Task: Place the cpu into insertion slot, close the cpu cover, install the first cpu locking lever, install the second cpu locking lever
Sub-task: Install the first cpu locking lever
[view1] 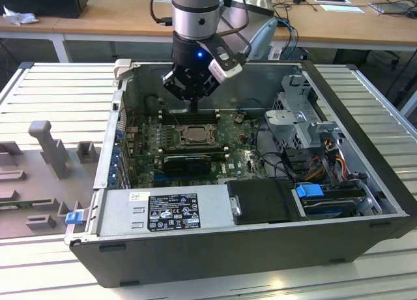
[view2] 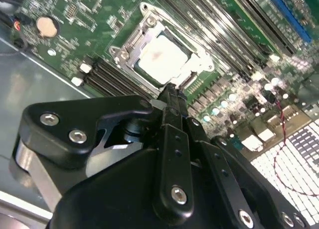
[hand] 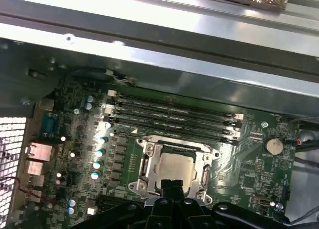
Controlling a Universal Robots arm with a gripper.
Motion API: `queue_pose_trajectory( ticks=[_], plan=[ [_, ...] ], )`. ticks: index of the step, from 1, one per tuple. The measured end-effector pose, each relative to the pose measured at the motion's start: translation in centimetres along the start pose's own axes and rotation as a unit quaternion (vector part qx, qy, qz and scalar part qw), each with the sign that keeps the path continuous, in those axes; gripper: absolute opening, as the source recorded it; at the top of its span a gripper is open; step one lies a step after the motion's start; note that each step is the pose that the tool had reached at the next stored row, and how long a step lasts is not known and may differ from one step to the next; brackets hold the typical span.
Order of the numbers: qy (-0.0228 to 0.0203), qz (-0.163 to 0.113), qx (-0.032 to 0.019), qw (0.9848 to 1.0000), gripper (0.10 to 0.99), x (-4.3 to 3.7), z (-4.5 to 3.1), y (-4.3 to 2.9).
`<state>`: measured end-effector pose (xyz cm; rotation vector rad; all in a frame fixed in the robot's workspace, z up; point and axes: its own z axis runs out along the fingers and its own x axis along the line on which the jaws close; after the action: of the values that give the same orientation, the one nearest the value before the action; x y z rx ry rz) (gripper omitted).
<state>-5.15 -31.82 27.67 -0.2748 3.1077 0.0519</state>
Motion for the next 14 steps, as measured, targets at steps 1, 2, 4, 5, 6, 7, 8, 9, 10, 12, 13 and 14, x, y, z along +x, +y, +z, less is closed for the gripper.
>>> queue_pose_trajectory(
  ticks=[1, 2, 4, 5, 6, 7, 8, 9, 10, 12, 13, 14],
  plan=[
    [-0.0003, 0.0, -0.0001, 1.0, 0.106, 0.4, 0.02, 0.11],
    [-0.0002, 0.001, 0.0, 1.0, 0.106, 0.59, 0.03, 0.15],
    [-0.0002, 0.004, 0.0, 1.0, 0.106, 0.8, 0.08, 0.25],
    [-0.0004, 0.008, 0.0001, 1.0, 0.106, 0.84, 0.1, 0.26],
    [-0.0006, 0.014, 0.0003, 0.9999, 0.106, 0.84, 0.14, 0.26],
    [-0.0009, 0.024, 0.0006, 0.9997, 0.106, 0.85, 0.18, 0.26],
    [-0.0013, 0.036, 0.0008, 0.9994, 0.106, 0.85, 0.23, 0.26],
    [-0.0015, 0.042, 0.0009, 0.9991, 0.106, 0.85, 0.28, 0.25],
    [-0.0017, 0.05, 0.0011, 0.9987, 0.106, 0.86, 0.36, 0.25],
    [-0.0021, 0.063, 0.0015, 0.998, 0.106, 0.86, 0.47, 0.25],
    [-0.0023, 0.071, 0.0017, 0.9974, 0.106, 0.86, 0.52, 0.25],
    [-0.0025, 0.077, 0.0018, 0.997, 0.106, 0.86, 0.54, 0.25]
  ],
)
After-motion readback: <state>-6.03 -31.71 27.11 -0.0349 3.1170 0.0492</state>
